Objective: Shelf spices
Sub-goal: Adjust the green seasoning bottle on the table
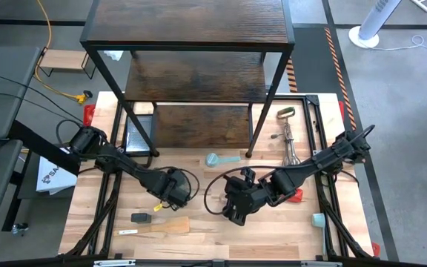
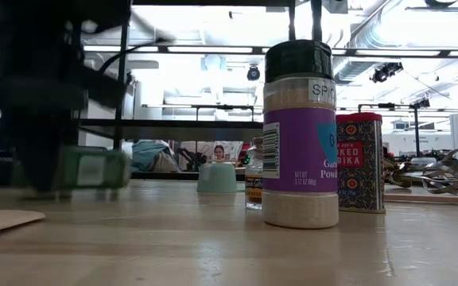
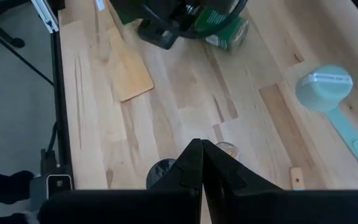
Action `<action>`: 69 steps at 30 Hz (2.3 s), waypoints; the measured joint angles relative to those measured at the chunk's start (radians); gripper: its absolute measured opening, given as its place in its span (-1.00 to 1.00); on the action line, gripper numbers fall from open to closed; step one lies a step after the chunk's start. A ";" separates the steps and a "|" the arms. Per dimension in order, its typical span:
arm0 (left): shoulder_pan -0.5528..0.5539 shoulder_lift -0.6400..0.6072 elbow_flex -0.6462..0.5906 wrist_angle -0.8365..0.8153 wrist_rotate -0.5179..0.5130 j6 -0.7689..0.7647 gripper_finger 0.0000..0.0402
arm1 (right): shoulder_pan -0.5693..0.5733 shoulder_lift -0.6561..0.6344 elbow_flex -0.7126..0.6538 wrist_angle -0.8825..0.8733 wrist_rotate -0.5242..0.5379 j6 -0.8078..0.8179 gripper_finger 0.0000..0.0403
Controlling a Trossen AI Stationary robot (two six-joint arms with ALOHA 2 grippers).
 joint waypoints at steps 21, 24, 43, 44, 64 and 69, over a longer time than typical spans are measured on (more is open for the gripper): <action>-0.028 -0.017 0.492 -0.332 -0.264 0.812 -0.09 | -0.045 0.000 0.063 0.129 -0.058 -0.394 -0.07; -0.032 -0.028 0.500 -0.319 -0.258 0.790 -0.09 | -0.038 0.000 0.063 0.127 -0.014 -0.445 0.22; 0.027 -0.037 0.502 -0.108 -0.292 0.777 -0.09 | -0.081 0.026 0.062 0.191 0.044 -0.637 0.55; 0.030 -0.037 0.502 -0.093 -0.291 0.791 -0.09 | -0.084 0.026 0.062 0.189 0.065 -0.658 0.55; 0.027 -0.037 0.593 -0.108 -0.319 0.892 -0.09 | -0.116 0.027 0.061 0.144 0.107 -0.659 0.43; 0.028 -0.037 0.593 -0.110 -0.318 0.891 -0.09 | -0.108 0.028 0.061 0.174 0.107 -0.663 0.05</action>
